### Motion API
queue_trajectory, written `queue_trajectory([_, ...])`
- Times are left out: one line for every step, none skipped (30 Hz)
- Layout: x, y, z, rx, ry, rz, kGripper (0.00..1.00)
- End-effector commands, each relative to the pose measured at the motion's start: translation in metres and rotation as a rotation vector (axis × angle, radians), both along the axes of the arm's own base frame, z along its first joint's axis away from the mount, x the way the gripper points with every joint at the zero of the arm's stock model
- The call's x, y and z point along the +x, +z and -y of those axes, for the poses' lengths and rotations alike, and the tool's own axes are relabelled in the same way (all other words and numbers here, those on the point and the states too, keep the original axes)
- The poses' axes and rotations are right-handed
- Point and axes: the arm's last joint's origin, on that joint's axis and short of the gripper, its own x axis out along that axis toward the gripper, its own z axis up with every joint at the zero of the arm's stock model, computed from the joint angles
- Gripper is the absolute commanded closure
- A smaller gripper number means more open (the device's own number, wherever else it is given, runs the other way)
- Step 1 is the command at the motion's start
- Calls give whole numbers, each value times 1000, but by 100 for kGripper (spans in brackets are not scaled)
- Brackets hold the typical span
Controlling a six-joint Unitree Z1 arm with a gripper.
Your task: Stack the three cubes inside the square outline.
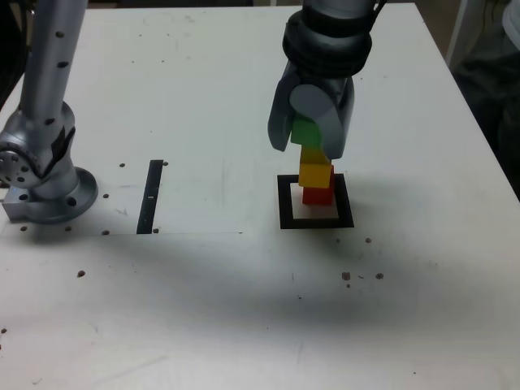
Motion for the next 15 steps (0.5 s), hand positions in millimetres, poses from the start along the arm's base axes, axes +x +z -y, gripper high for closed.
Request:
queue_trajectory([-1,4,1,-6,0,20,91])
queue_trajectory([-1,4,1,-8,1,22,90])
queue_trajectory([-1,3,1,-9,1,23,90])
queue_trajectory([-1,3,1,-10,1,23,90])
queue_trajectory([-1,2,2,-12,2,23,90])
queue_trajectory([-1,1,2,-14,2,24,89])
queue_trajectory([-1,0,2,-17,2,25,89])
queue_trajectory([-1,0,3,-21,1,26,89])
queue_trajectory([-1,-1,3,-24,0,28,89])
queue_trajectory([-1,-2,4,-28,0,30,89])
queue_trajectory([-1,-2,4,-31,-1,31,89])
queue_trajectory([-1,-3,5,-33,-1,31,89])
queue_trajectory([-1,-4,5,-36,-1,32,89])
queue_trajectory([-1,-5,5,-38,-1,32,89])
queue_trajectory([-1,-6,6,-39,-1,32,89])
